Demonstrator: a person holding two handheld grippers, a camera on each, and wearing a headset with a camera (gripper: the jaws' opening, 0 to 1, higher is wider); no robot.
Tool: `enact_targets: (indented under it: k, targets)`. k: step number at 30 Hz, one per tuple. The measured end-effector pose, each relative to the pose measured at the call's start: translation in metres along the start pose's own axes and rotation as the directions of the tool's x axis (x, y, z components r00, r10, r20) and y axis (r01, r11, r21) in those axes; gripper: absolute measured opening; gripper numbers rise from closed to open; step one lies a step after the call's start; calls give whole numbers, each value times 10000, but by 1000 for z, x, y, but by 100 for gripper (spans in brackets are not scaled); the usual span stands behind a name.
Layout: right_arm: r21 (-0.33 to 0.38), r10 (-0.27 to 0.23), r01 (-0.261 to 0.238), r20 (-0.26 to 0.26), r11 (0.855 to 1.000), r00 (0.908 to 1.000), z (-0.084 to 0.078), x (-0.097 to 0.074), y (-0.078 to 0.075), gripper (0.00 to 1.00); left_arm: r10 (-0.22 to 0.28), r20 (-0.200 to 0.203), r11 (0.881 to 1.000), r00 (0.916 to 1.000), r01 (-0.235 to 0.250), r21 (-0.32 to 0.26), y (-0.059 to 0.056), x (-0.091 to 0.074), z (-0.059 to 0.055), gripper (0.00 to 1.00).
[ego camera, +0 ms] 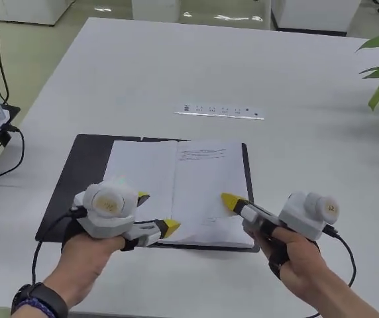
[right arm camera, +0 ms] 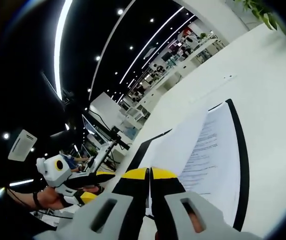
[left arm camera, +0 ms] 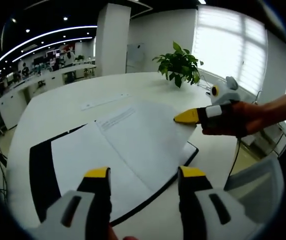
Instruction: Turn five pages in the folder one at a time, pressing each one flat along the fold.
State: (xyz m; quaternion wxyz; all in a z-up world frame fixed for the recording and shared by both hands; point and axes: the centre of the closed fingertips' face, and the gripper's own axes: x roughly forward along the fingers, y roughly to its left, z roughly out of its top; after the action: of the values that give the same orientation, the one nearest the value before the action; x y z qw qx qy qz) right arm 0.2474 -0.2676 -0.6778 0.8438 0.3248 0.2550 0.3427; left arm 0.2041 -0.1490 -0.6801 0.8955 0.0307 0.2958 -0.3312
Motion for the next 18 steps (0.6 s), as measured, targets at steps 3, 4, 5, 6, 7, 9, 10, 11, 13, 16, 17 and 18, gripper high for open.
enact_targets:
  k: [3, 4, 5, 6, 7, 9, 10, 11, 13, 16, 17, 18]
  targets:
    - [-51, 67, -67, -43, 10000, 10000, -2, 6, 6, 0, 61, 52, 10000, 10000, -61, 38, 2, -6, -2, 54]
    - [-65, 109, -110, -95, 9999, 9999, -4, 10, 9, 0, 84, 59, 10000, 9999, -84, 51, 3, -9, -3, 55]
    - [-80, 133, -134, -129, 9999, 9998, -5, 12, 11, 0, 99, 75, 9999, 9999, -100, 47, 4, -10, -4, 55]
    - [-110, 181, -183, -171, 9998, 9997, -7, 16, 14, 0, 139, 120, 9999, 9998, -139, 17, 7, -13, -4, 55]
    - [-121, 209, -211, -194, 9997, 9996, -8, 19, 16, 0, 165, 147, 9999, 9998, -165, -25, 8, -16, -5, 55]
    - [-138, 280, -284, -256, 9995, 9993, -10, 25, 23, 0, 241, 199, 9995, 9995, -237, -216, 12, -20, -7, 56]
    - [-143, 309, -313, -281, 9994, 9991, -12, 28, 26, 0, 269, 221, 9991, 9994, -261, -328, 13, -21, -8, 56]
    - [-134, 348, -352, -310, 9993, 9989, -13, 31, 29, 0, 275, 243, 9989, 9993, -266, -380, 15, -23, -9, 57]
    - [-72, 418, -420, -300, 9991, 9987, -16, 37, 34, 0, 299, 213, 9990, 9993, -292, -346, 17, -28, -11, 58]
    - [12, 524, -524, -290, 9986, 9982, -19, 46, 42, 0, 351, 290, 9986, 9990, -339, -407, 20, -36, -12, 59]
    - [14, 546, -546, -309, 9985, 9980, -20, 48, 44, 0, 374, 307, 9985, 9988, -361, -419, 21, -39, -13, 59]
    - [9, 590, -590, -326, 9983, 9977, -22, 52, 48, 0, 403, 330, 9984, 9986, -389, -419, 22, -41, -13, 59]
